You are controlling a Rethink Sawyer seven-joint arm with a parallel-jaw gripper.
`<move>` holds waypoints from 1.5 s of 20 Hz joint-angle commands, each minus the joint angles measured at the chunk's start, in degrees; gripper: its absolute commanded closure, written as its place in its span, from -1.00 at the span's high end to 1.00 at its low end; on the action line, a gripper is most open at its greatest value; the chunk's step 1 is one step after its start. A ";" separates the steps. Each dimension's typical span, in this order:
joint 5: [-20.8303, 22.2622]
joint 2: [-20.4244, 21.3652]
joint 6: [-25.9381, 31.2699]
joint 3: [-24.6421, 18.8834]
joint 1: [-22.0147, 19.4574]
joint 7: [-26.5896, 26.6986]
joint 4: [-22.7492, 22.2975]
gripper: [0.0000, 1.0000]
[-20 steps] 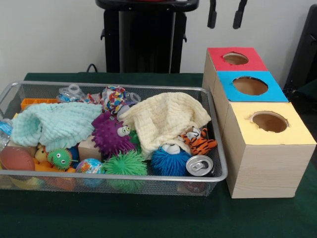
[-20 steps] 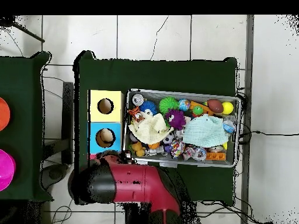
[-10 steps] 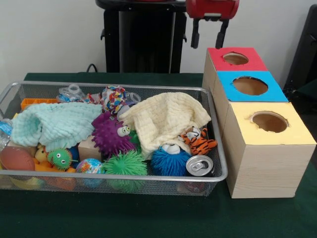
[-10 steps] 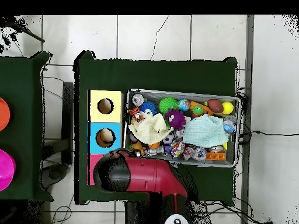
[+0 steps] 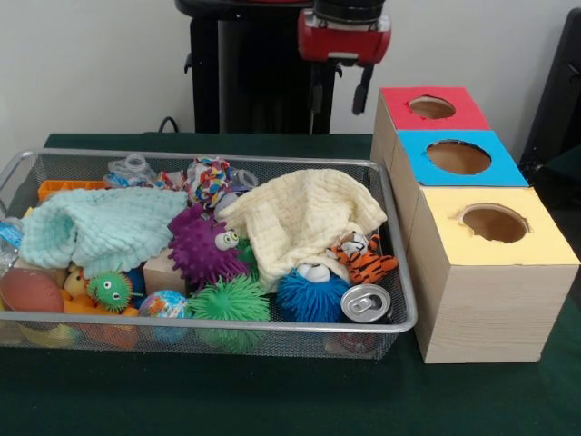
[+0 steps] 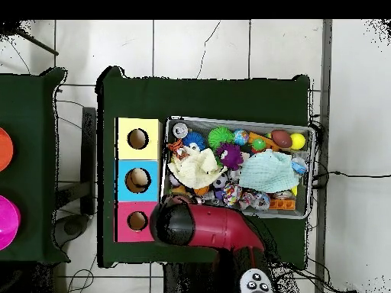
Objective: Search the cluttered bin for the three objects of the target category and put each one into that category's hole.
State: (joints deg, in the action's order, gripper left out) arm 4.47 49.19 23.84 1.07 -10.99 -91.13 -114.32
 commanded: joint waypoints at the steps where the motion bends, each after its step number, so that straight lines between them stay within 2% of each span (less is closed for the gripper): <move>1: 5.34 -6.25 -7.15 -4.88 -4.63 -1.97 -1.90 1.00; 7: 7.27 -12.14 -12.04 -4.67 -4.92 -4.12 0.23 1.00; 16: 6.85 -19.00 -12.66 -4.74 -4.17 -4.94 4.20 1.00; 23: 6.42 -22.54 -14.58 -3.75 -2.72 -5.90 6.36 1.00; 29: 4.89 -24.36 -15.76 -2.75 -1.86 -8.49 5.59 1.00; 30: 4.91 -24.78 -18.02 -2.35 -1.70 -9.53 4.98 1.00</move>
State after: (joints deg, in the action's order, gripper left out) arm 9.12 30.73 11.04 1.12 -13.77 -91.13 -111.70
